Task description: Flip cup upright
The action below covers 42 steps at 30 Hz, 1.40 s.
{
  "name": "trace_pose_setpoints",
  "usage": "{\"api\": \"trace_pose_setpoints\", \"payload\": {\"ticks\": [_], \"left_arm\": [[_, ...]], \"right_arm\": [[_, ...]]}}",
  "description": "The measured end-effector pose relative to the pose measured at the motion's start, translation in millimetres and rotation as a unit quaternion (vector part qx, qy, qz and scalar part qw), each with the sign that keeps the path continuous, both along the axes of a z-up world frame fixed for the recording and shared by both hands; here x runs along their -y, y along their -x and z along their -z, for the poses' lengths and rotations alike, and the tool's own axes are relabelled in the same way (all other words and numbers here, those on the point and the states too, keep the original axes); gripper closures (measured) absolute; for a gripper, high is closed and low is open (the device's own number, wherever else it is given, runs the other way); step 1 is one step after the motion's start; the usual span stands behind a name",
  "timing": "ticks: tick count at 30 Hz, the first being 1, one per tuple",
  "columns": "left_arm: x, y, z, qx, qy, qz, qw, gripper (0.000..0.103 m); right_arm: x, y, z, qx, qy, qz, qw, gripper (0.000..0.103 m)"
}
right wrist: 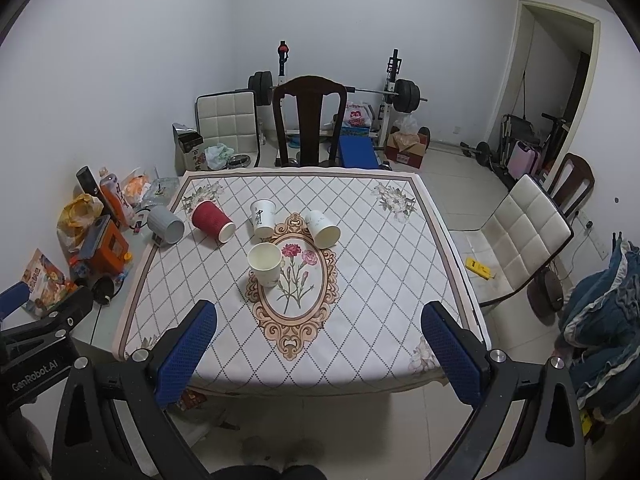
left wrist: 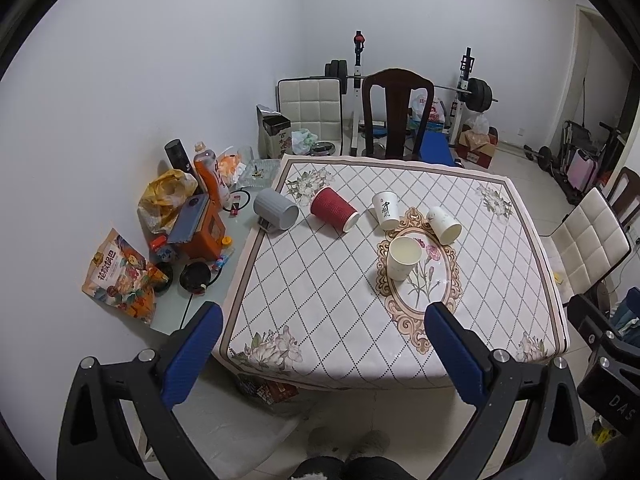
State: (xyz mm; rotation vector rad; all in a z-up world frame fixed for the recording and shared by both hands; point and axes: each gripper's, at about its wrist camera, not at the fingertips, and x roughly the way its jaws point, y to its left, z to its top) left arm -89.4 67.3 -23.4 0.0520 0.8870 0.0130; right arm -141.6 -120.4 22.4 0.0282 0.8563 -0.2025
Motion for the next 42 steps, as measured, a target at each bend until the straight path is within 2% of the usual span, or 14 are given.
{"api": "trace_pose_setpoints", "payload": {"ticks": [42], "left_arm": [[-3.1,6.6,4.3,-0.009,-0.001,0.006,0.9999,0.0]], "right_arm": [[-4.8,-2.7,11.8,-0.014,-0.011,0.0,1.0,0.0]]}}
